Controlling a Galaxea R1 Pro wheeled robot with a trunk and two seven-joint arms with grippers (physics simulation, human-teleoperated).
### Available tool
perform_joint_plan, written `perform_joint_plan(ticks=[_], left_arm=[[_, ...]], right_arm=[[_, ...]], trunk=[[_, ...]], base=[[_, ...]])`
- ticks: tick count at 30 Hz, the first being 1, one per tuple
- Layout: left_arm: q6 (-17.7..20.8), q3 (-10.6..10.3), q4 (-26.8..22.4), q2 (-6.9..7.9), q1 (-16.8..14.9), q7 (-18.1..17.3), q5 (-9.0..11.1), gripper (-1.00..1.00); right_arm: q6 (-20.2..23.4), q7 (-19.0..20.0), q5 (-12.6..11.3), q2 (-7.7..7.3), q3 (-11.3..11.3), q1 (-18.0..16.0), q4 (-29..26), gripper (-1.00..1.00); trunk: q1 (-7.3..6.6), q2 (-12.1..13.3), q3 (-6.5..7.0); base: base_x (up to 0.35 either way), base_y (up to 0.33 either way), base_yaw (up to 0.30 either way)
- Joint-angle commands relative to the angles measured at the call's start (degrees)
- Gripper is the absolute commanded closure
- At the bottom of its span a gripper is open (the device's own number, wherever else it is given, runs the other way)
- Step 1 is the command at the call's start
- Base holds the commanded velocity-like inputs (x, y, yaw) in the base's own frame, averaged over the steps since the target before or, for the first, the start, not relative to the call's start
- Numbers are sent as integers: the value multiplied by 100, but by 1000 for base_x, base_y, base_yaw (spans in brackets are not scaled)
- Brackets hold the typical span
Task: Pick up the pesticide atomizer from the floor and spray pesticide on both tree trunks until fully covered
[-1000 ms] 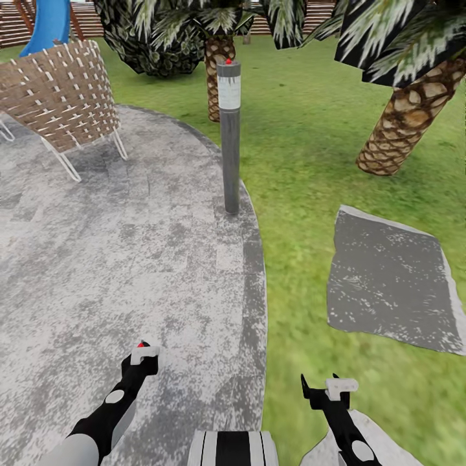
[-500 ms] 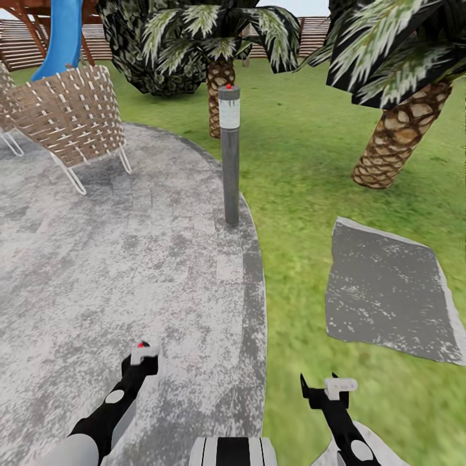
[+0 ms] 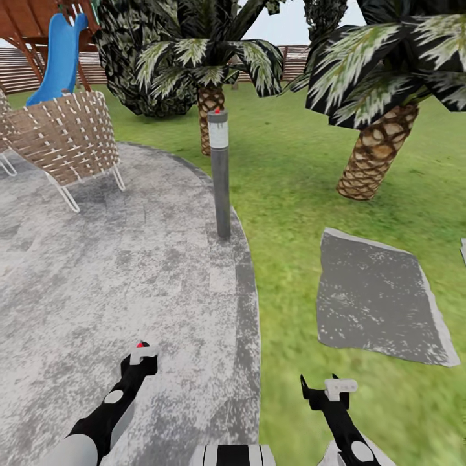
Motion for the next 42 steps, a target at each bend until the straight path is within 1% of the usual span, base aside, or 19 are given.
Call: perform_joint_plan(ticks=[1,5,7,9,11,13,15,16,18,20,23,27,31,34,37,38,39,42], left_arm=[[-16,2,-1,7,0,0,13,100],[-14,-1,-1,28,70,10,7,100],[-20,8,-10,46,266,21,9,100],[-34,83,-103,57,481,18,10,100],[-41,182,-280,56,638,9,7,100],[-41,296,-604,46,937,3,6,100],[-29,351,-1018,32,1310,1,4,100],[8,402,-1899,8,2022,5,4,100],[21,413,-2245,-7,2301,9,3,100],[26,413,-2426,-16,2490,11,4,100],[33,412,-2520,-42,2608,13,3,100],[38,412,-2541,-57,2647,12,3,100],[39,419,-2529,-60,2689,12,3,100],[39,431,-2559,-56,2778,25,3,100],[33,523,-2575,-49,2826,23,3,100],[31,618,-2580,-50,2840,16,3,100],[31,666,-2581,-51,2845,14,4,100],[30,708,-2582,-52,2849,13,7,100]], right_arm=[[-19,-3,3,-4,-1,-1,3,-100],[-22,-2,9,-27,-9,3,7,-100],[-27,-7,6,-128,-13,62,8,-100],[-36,-9,-4,-261,-11,174,8,-100],[-67,-14,-8,-315,-10,274,8,-100],[-195,-17,-12,-357,-18,417,8,-100],[-426,-18,-9,-377,-23,540,12,-100],[-694,-17,-9,-387,-26,710,184,-100],[-728,-13,-7,-384,-24,741,311,-100],[-744,-12,-11,-374,-21,752,457,-100],[-756,-11,-14,-343,-15,762,567,-100],[-806,-14,-13,-331,-15,765,618,-100],[-845,-16,-8,-327,-15,764,646,-100],[-849,-18,-13,-321,-13,766,775,-100],[-849,-17,-20,-320,-16,765,901,-100],[-851,-18,-22,-319,-18,764,945,-100],[-852,-19,-23,-319,-18,764,963,-100],[-852,-15,-24,-319,-18,766,979,-100]], trunk=[[-3,0,26],[-14,6,139],[-19,8,196],[-24,11,253],[-29,14,310],[-34,16,367],[-39,19,424],[-42,20,453],[-47,23,510],[-52,26,567],[-60,30,653],[-70,35,765],[-81,41,860],[-88,45,928],[-96,49,995],[-99,50,1017],[-101,51,1039],[-109,55,1105]], base=[[0,0,-208],[0,0,-218],[0,0,-223],[0,0,-224],[0,0,-224],[0,0,-224],[0,0,-224],[0,0,-224],[0,0,-224],[0,0,-224],[0,0,-224],[0,0,-200],[0,0,-55],[0,0,-11],[0,0,-3],[0,0,0],[0,0,0],[0,0,0]])
